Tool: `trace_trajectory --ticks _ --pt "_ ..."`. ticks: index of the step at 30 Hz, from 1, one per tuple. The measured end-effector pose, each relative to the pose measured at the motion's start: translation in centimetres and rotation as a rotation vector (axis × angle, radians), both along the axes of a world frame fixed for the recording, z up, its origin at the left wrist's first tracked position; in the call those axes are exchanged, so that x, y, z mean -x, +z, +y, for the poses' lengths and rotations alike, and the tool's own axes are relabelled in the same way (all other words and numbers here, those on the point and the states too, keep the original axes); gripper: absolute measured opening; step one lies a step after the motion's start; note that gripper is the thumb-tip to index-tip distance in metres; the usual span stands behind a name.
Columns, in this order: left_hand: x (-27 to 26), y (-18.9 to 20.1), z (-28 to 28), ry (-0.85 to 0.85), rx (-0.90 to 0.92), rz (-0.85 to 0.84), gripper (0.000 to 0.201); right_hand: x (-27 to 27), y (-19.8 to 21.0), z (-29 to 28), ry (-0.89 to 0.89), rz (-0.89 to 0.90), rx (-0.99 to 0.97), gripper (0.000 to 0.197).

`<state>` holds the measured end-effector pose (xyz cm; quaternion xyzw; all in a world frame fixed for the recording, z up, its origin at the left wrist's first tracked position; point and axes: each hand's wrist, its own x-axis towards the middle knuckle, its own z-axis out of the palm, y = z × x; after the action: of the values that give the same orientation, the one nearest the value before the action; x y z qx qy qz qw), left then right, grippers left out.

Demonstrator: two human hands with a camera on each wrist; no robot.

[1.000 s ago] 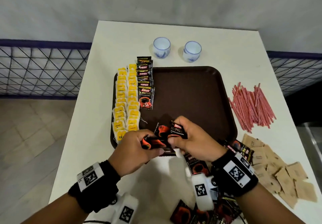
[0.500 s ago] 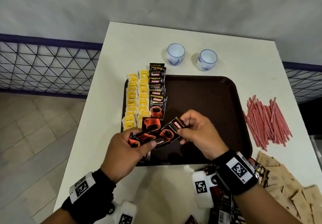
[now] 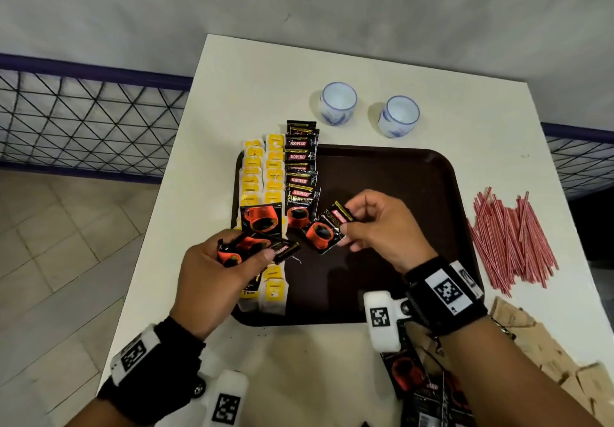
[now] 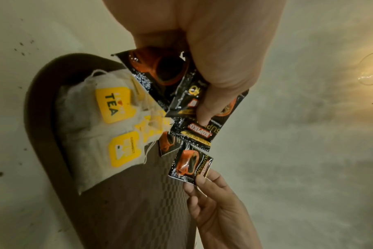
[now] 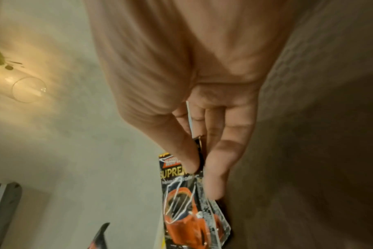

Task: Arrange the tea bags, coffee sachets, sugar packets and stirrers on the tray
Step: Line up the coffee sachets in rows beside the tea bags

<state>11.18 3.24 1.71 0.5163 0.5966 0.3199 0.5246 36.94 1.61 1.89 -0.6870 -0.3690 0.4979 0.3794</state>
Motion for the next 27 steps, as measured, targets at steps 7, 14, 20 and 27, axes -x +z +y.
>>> trace_trajectory --ticks 7,14,20,27 --pt "1.6 -0.1 0.3 0.084 0.047 -0.045 0.019 -0.1 -0.5 2.9 0.219 -0.214 0.052 0.03" --pt "2.4 -0.6 0.4 0.084 0.058 -0.013 0.021 0.5 -0.9 3.5 0.168 -0.122 0.074 0.027" --pt "2.5 -0.7 0.6 0.08 0.048 -0.011 0.02 0.9 -2.0 3.5 0.111 -0.186 0.06 0.032" --pt "2.8 -1.0 0.6 0.088 0.078 -0.014 0.02 1.4 -3.1 4.0 0.113 -0.285 0.013 0.031"
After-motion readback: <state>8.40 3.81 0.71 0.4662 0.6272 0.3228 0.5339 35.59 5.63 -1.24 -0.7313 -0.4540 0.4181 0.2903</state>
